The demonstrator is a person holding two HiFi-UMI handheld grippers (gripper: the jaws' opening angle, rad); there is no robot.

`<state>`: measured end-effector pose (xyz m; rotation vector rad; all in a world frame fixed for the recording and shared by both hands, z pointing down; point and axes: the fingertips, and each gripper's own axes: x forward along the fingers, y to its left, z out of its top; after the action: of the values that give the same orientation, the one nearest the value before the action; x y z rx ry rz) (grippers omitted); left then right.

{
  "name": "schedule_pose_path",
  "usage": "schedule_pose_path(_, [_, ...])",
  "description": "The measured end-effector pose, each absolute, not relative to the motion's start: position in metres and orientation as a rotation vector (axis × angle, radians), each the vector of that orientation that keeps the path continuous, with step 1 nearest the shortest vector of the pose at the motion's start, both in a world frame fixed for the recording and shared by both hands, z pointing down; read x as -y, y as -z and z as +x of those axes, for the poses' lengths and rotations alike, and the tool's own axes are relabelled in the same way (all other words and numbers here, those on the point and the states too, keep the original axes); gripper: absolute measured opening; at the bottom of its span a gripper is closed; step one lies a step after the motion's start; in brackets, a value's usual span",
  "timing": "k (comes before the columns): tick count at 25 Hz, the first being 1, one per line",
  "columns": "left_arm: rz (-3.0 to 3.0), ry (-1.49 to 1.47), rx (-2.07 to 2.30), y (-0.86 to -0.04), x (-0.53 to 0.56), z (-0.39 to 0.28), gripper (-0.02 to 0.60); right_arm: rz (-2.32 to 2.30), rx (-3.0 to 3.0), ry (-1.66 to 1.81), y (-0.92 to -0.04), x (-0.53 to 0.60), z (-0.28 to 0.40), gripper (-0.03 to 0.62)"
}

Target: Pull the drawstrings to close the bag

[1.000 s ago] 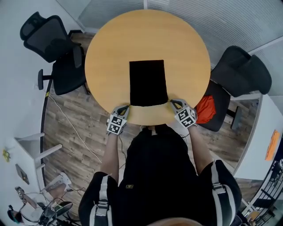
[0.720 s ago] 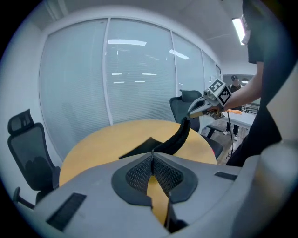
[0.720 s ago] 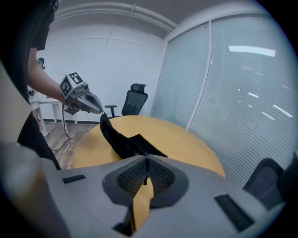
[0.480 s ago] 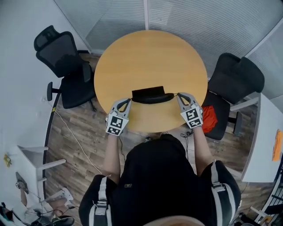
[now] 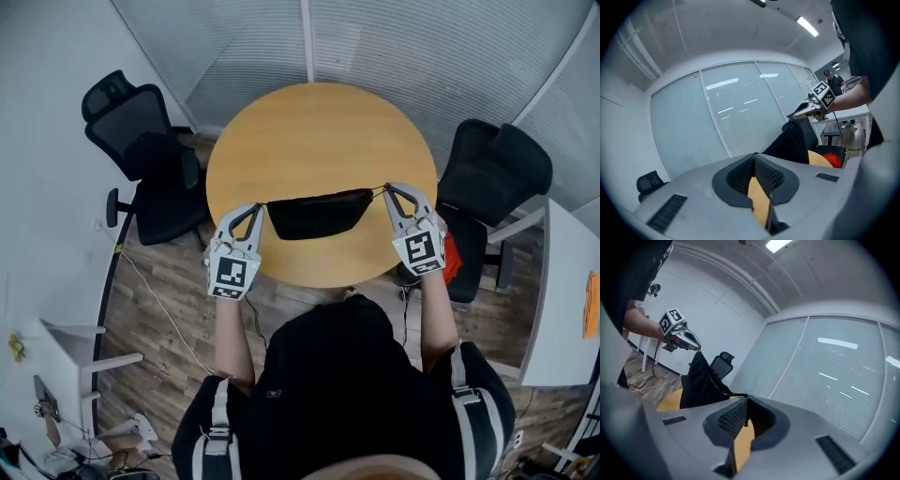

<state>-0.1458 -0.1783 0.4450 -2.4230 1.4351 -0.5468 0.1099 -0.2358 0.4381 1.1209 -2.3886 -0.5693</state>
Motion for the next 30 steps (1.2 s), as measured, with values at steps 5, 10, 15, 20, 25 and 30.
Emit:
schedule_pose_path(5, [-2.374, 0.504, -1.481, -0.421, 0.164, -0.164, 0.018, 1.175, 2.392, 0.594, -0.421, 0.228, 0.115, 0.060])
schedule_pose_path(10, [-2.337, 0.542, -1.509, -0.422, 0.156, -0.183, 0.018, 1.158, 2.323, 0.635, -0.430, 0.216, 0.121, 0.060])
schedule_pose_path(15, [-2.343, 0.566, -1.539, -0.433, 0.147, -0.193, 0.018, 1.166, 2.316, 0.623, -0.433, 0.206, 0.129, 0.060])
schedule_pose_path(20, [-2.352, 0.543, -1.604, -0.439, 0.145, -0.203, 0.017, 1.184, 2.323, 0.586, -0.438, 0.202, 0.137, 0.060])
schedule_pose_path(25, [-2.359, 0.551, -1.632, -0.445, 0.145, -0.213, 0.018, 1.213, 2.321, 0.526, -0.443, 0.201, 0.141, 0.060])
schedule_pose_path(30, [-2.370, 0.555, -1.665, -0.452, 0.143, -0.223, 0.018, 1.273, 2.281, 0.573, -0.438, 0.201, 0.145, 0.060])
